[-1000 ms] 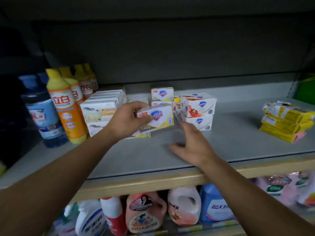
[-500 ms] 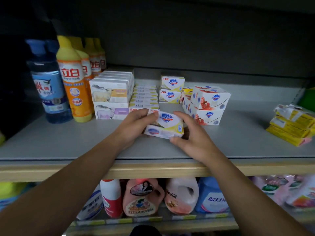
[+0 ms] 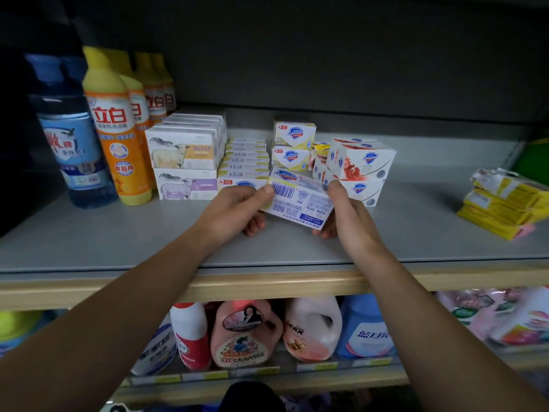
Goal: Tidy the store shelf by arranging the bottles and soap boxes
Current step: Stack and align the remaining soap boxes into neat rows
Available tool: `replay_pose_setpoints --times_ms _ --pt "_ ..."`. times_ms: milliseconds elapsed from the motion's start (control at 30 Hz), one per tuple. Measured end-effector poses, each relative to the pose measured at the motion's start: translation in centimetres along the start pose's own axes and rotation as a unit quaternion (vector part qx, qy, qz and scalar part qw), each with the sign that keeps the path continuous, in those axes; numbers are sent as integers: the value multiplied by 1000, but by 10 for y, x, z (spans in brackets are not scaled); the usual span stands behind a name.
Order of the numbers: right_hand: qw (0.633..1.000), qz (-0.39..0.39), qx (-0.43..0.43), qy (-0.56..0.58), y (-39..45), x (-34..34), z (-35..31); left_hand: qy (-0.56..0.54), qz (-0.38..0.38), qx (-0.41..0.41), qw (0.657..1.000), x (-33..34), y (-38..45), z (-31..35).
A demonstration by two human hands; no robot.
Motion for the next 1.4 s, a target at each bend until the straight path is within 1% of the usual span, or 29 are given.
replay_pose_setpoints --times_ms 133,200,267,333,400,467,567,633,700,767,833,900,1000,1100,1167,1267,1300,1333,1400 --pt "1000 9 5 -7 2 -3 4 -1 0 3 1000 0 0 0" --pt "1000 19 -4 -7 3 -7 4 -21 -11 13 1000 0 -2 1" --pt "999 -1 -38 38 1 -6 0 -59 -13 2 998 -1 -2 0" --pt "994 -40 -72 66 -1 -1 -4 -76 -16 -4 997 -2 -1 -1" --pt "992 -72 -85 58 -3 3 -4 -89 -26 3 996 -1 0 0" --pt "992 -65 -91 54 -1 3 -4 -121 -47 3 991 -1 1 -2" --pt "994 -42 -104 18 2 1 -2 -133 -67 15 989 -2 0 -2" --pt "994 -49 -99 -17 4 4 1 -128 -69 26 989 -4 1 -1" --pt "992 -49 -105 -48 4 5 2 -142 -67 21 987 -5 1 -2" --pt "989 -28 -122 -83 2 4 -1 -170 -69 10 983 -4 1 -4" --pt "986 -18 -137 -93 0 2 -3 -198 -71 1 978 -2 0 -4" --pt "983 -30 -153 -95 -3 4 -5 -212 -60 2 975 -2 0 -5" --pt "979 -56 -165 -109 -5 9 -7 -187 -39 35 981 -5 0 -2" --pt "976 -64 -173 -112 -6 10 -9 -167 -32 51 984 -5 1 -1" --pt "975 -61 -180 -119 -7 10 -9 -165 -31 45 985 -5 2 -2" --pt "974 -26 -188 -125 -9 6 -11 -159 -34 12 987 -3 -1 -3" --pt "975 -14 -184 -123 -9 5 -11 -126 -28 18 992 -3 -1 -1" --pt "977 -6 -176 -118 -8 3 -10 -68 -10 35 997 -3 -2 1" --pt "983 -2 -152 -107 -5 1 -7 64 51 72 994 -6 -1 3"
Point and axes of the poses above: each hand's wrist, its own y-axis towards the middle knuckle, its own x-axis out of the palm, z = x × y, the point moved 6 cm from there along y, towards the middle knuckle, and after that the axes turned 4 degrees about y, right-handed, at the moved point
